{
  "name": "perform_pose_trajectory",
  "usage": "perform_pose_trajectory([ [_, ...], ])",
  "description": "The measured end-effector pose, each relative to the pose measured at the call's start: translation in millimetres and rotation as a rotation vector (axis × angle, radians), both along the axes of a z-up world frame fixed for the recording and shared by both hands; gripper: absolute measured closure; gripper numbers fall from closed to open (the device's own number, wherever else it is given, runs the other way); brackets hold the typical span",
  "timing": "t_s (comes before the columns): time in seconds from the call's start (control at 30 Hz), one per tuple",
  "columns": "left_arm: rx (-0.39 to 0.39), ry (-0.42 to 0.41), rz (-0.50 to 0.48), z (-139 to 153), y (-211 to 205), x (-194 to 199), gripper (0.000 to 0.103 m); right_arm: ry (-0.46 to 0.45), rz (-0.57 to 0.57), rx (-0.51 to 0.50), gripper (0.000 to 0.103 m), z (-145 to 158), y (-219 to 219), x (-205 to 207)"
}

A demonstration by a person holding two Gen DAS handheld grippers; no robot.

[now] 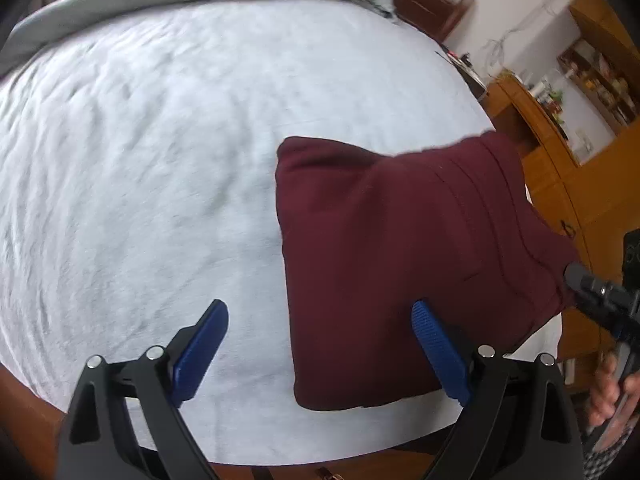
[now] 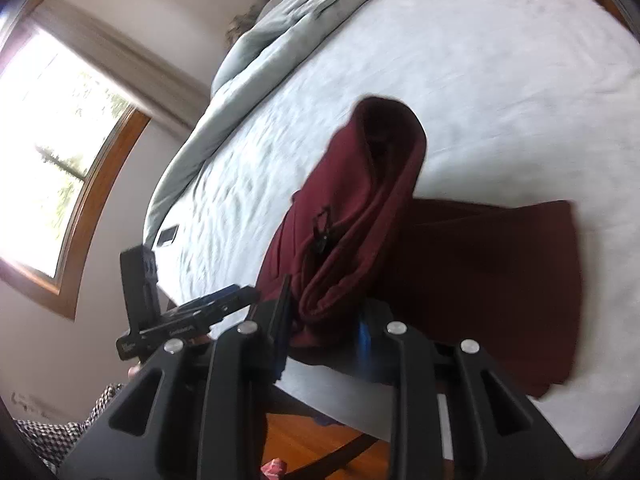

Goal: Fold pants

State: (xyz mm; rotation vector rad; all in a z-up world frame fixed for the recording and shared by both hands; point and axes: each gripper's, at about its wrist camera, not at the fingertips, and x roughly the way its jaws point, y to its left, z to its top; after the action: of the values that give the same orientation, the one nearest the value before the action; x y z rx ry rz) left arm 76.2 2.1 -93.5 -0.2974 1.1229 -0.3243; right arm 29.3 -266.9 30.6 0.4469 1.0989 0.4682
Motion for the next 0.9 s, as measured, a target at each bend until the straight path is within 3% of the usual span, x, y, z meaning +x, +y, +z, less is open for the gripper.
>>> perform_pose_trajectory([
  [0.17, 0.051, -0.034, -0.062, 9.7, -34.0, -3.2, 0.009, 0.029, -0.077, -0.077, 0.078, -7.7, -50.5, -12.3],
  [0.37, 0.099, -0.083, -0.107, 17.7, -59.4, -9.4, 0.009, 0.196, -0.142, -0.120, 0.078, -83.6, -76.3, -20.8],
  [0.47, 0.121, -0.101, -0.116, 20.3, -64.2, -10.1, 0.009, 0.195, -0.148, -0.085, 0.076, -93.0, -81.0, -25.0],
  [0.7, 0.166, -0.117, -0.116, 22.1, -69.9, -5.3, 0.009, 0.104, -0.108, -0.183, 0.025, -54.1, -86.9, -17.0],
  [0.77, 0.179, -0.107, -0.113, 19.9, -70.9, -2.5, 0.009, 0.078, -0.103, -0.193, 0.023, -41.9, -85.2, -9.0],
  [0.83, 0.189, -0.103, -0.117, 18.7, -72.1, -0.5, 0.009, 0.067, -0.093, -0.194, 0.013, -34.0, -83.3, 4.7],
  [0.9, 0.221, -0.105, -0.116, 17.9, -74.1, 1.0, 0.009, 0.066, -0.080, -0.204, 0.013, -32.8, -77.5, 20.3],
])
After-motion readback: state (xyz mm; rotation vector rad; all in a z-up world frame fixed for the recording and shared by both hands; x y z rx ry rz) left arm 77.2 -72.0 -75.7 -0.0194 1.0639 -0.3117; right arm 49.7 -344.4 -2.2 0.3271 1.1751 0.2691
